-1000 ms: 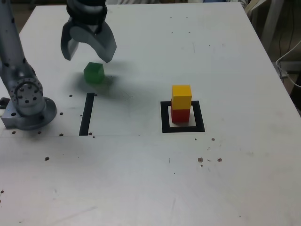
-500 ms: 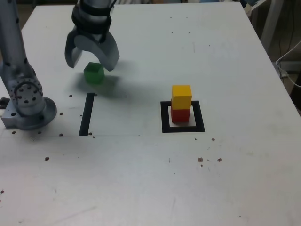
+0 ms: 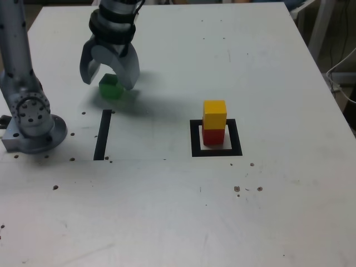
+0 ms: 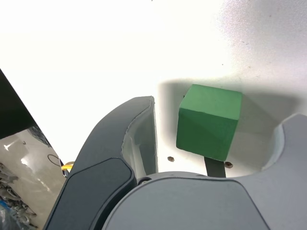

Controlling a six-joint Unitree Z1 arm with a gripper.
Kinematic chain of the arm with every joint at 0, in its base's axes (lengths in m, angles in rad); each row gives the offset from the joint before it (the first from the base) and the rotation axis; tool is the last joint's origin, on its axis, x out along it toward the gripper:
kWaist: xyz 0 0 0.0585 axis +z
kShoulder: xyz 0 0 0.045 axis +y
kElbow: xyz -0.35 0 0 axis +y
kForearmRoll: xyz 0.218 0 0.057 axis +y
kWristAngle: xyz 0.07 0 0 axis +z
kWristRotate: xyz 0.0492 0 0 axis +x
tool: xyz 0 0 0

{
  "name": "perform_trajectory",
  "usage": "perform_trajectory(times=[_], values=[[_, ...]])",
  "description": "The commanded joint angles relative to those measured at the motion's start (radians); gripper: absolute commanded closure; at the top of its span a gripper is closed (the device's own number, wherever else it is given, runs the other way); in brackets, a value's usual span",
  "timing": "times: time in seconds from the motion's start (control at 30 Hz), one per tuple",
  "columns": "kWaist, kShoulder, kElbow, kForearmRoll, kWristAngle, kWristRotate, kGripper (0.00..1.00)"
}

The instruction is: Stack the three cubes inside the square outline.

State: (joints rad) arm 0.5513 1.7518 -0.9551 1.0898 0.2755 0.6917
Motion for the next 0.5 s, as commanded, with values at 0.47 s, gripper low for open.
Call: perform_trajectory(times=[0.47], values=[[-0.002, 0.03, 0.03, -0.071, 0.019, -0.111, 0.46]])
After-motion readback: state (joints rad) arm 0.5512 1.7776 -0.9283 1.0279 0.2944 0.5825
